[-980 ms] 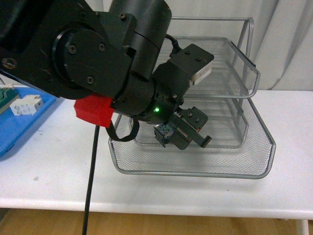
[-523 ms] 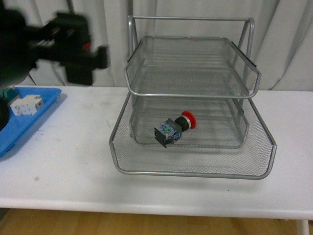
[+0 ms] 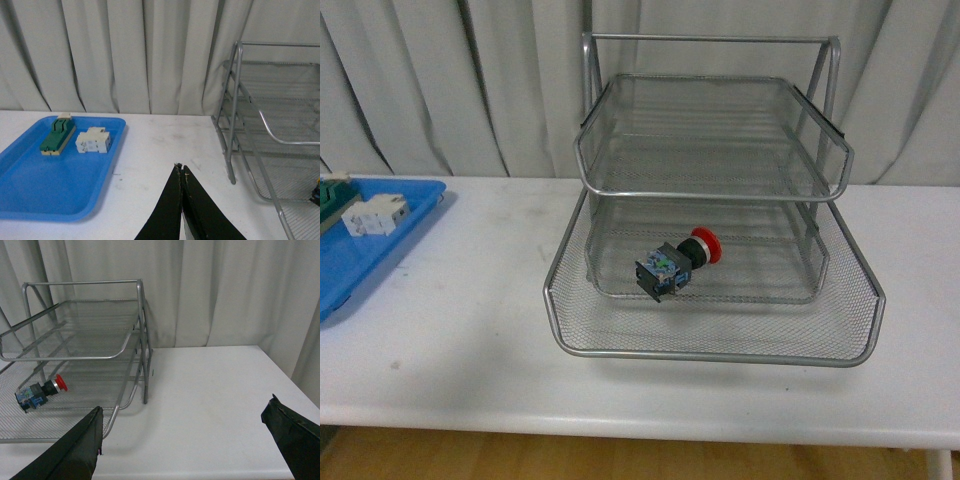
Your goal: Place button on rack with both arms
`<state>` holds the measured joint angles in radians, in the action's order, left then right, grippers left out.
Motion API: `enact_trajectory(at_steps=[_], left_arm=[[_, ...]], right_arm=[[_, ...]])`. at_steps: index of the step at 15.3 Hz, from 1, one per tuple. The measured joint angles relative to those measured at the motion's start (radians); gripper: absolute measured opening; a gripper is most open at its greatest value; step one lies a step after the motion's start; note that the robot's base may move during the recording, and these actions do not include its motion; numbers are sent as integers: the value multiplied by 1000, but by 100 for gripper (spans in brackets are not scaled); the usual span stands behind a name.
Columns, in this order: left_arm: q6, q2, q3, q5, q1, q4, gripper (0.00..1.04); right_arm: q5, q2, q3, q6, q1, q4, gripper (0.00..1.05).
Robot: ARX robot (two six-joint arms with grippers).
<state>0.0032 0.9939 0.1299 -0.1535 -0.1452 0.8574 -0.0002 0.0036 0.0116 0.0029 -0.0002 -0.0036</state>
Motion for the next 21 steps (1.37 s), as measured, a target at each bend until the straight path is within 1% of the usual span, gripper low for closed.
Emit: enact_trajectory(at_steps=[2,3,5,6,7,8,10,16,21], left_arm=[[0,-67,-33,31,19,-46,2],[0,-75,-67,43,32,21,2],[0,-132,-105,60,58,-60,2],[0,-175,-111,118,92,-95,2],[0,-232,-113,146,140,-126,2],[-1,-274,-114,140,151,-159,2],[-1,-365,-121,154,143,-251,2],[-1,-578,-121,153,143,-444,2],[-1,-700,-121,153,143,-561,2]], right_arm=[[0,0,0,0,0,0,98],[0,0,0,0,0,0,98],[0,0,0,0,0,0,98],[0,0,0,0,0,0,98],[0,0,0,0,0,1,98],[0,0,0,0,0,0,98],[0,0,0,0,0,0,98],[0,0,0,0,0,0,98],[0,0,0,0,0,0,98]])
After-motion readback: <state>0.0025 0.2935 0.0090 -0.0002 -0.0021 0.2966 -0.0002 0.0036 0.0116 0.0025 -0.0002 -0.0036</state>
